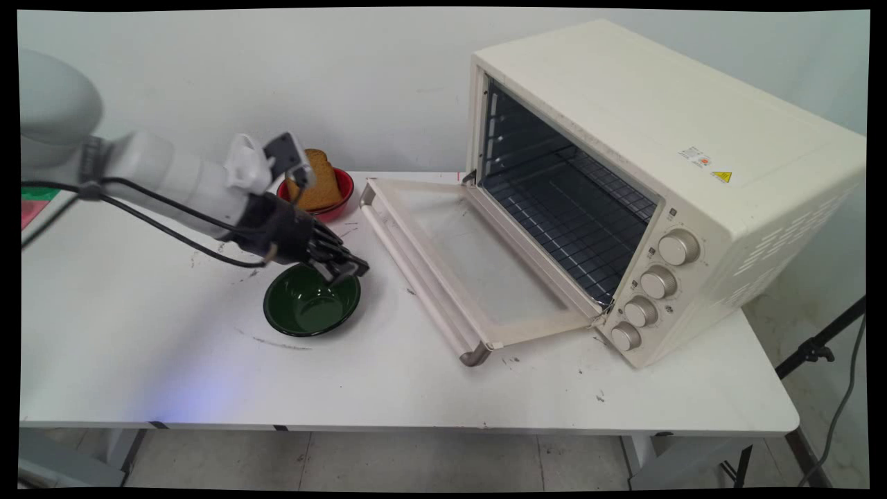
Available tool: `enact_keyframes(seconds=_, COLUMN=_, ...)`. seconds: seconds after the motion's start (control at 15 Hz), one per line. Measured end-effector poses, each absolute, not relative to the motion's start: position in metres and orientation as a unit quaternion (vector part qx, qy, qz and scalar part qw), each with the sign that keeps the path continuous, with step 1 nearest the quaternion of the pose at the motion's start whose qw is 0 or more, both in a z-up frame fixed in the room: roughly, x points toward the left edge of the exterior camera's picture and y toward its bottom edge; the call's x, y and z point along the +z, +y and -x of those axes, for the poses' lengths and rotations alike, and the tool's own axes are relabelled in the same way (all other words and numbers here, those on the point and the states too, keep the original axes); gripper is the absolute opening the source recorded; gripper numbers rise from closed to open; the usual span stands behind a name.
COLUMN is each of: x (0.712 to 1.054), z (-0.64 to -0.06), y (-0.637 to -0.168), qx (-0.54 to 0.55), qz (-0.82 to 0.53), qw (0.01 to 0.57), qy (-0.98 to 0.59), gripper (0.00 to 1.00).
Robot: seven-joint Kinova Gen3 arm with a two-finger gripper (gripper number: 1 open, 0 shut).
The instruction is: Close the oven
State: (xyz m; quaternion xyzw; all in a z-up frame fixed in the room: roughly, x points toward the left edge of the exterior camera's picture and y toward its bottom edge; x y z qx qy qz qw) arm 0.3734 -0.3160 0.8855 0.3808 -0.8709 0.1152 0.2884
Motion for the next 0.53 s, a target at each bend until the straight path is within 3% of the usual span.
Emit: enact_keyframes(seconds=0.53, x=0.834, z=-0.340, y=-0.342, qx=0.113, qz=-0.385, qw=0.285, qy=-0.871, gripper=0.00)
